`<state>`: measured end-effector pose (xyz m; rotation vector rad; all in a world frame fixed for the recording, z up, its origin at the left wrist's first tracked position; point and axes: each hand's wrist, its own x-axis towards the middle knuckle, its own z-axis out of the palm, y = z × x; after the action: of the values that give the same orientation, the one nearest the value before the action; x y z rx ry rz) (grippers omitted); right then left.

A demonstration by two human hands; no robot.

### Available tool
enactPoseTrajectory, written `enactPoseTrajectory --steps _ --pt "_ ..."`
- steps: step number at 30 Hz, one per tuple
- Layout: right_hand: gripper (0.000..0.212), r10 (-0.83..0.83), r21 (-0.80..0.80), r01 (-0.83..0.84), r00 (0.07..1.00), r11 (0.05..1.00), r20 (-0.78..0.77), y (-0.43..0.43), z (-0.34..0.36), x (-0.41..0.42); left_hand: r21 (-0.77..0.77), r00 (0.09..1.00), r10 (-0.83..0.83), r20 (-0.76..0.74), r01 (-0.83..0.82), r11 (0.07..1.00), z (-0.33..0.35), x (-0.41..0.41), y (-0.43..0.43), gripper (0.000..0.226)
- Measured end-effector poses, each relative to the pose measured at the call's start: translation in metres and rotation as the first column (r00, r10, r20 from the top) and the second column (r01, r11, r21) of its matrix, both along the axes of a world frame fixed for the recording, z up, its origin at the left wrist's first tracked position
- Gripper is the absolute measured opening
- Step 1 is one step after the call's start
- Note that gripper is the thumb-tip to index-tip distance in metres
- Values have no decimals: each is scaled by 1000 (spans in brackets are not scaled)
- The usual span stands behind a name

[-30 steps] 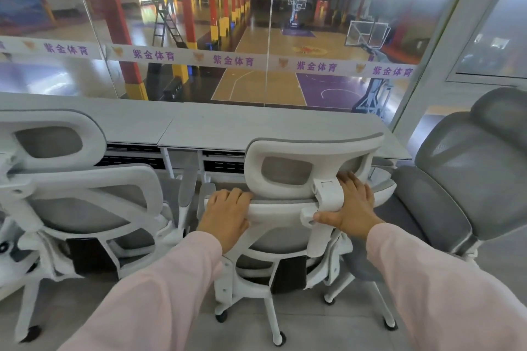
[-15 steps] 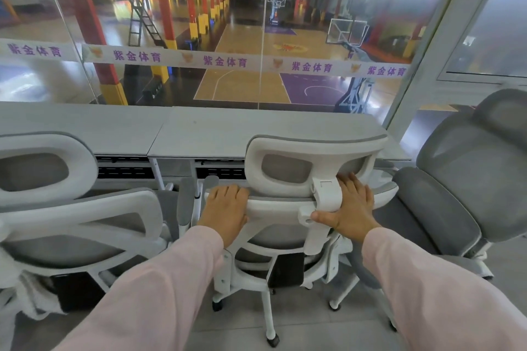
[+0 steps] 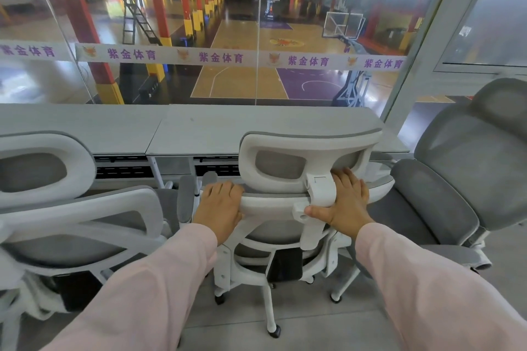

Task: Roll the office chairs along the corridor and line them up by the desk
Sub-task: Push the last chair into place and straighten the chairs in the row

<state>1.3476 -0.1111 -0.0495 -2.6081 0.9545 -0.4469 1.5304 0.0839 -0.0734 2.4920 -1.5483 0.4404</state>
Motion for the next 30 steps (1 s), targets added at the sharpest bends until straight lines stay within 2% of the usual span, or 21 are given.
enactPoseTrajectory --steps 8,11,17,24,26,28,30 --pt "115 -3 4 3 999 1000 33 12 0 1 10 995 22 -93 -21 1000 1 1 4 39" --pt "108 -8 11 8 999 1000 37 15 2 2 12 995 31 -92 -30 999 0 3 6 39" --pt "115 -12 -11 13 999 1000 32 14 0 1 10 999 23 -26 -22 1000 -4 6 8 44" --pt "117 6 11 -6 1000 1000 10 12 0 -1 -83 997 6 -82 -13 996 -7 2 7 50" --pt "118 35 -5 -35 999 999 -20 11 0 -6 -110 980 26 -195 -49 993 -4 -6 7 53" --pt "118 73 -52 -76 996 996 -57 8 -1 -14 -173 962 19 -272 -69 982 1 -18 3 57" --pt "117 86 -78 -92 993 993 -81 6 -1 -28 -269 970 -32 -242 -35 962 9 -35 -5 60"
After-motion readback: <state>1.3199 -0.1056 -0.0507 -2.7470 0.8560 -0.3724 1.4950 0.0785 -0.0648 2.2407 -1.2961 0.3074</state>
